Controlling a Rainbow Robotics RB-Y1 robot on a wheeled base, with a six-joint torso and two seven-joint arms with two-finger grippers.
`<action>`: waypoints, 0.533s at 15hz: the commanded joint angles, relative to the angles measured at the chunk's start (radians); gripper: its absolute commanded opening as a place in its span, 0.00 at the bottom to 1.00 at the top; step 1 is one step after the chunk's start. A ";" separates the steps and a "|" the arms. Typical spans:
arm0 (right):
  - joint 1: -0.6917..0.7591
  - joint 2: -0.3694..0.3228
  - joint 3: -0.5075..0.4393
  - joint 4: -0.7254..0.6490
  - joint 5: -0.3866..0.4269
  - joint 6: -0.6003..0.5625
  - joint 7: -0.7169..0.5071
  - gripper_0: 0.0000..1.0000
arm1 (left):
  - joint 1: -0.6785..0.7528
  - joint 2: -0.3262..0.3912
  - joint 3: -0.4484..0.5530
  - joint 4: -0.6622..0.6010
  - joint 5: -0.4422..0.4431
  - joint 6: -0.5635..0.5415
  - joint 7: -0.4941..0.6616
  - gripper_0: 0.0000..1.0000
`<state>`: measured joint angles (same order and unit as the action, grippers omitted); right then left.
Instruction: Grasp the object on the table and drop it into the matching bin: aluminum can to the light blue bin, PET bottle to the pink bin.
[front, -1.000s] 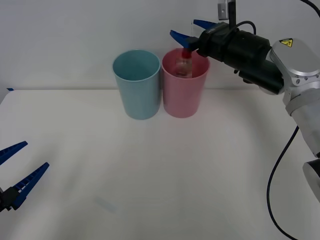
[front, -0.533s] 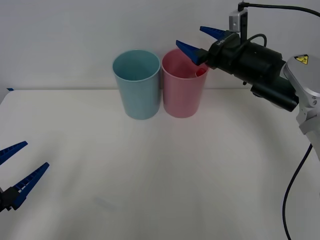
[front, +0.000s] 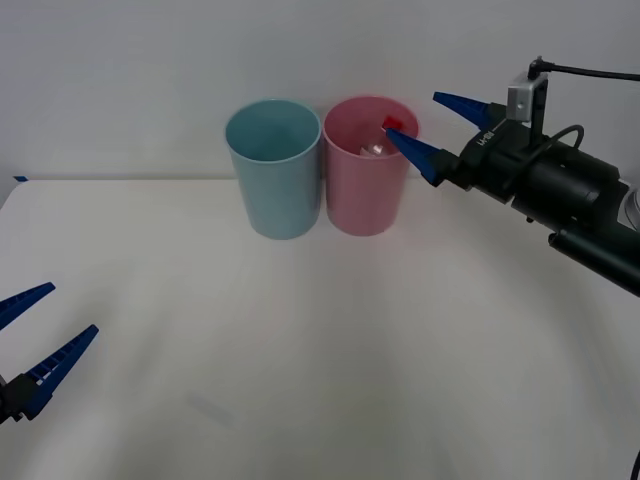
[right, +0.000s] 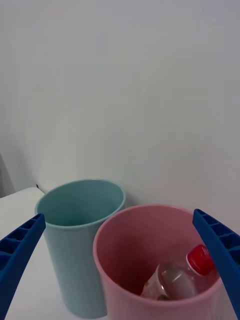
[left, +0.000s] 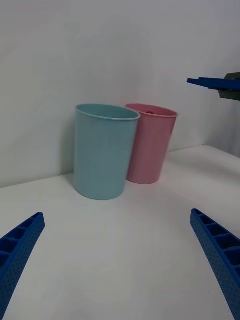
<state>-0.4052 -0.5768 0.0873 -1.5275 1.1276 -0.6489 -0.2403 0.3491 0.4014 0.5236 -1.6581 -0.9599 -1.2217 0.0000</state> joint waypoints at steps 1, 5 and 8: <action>0.112 -0.017 -0.040 -0.095 0.000 -0.002 0.004 1.00 | 0.000 0.000 0.000 0.000 0.000 0.000 0.000 1.00; 0.244 -0.018 -0.100 -0.177 0.000 -0.021 0.024 1.00 | 0.000 0.000 0.000 0.000 0.000 0.000 0.000 1.00; 0.339 -0.018 -0.144 -0.229 0.000 -0.041 0.050 1.00 | 0.000 0.000 0.000 0.000 0.000 0.000 0.000 1.00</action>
<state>-0.0874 -0.5952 -0.0458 -1.7451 1.1275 -0.6854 -0.1963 0.3491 0.4014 0.5236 -1.6581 -0.9599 -1.2217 0.0000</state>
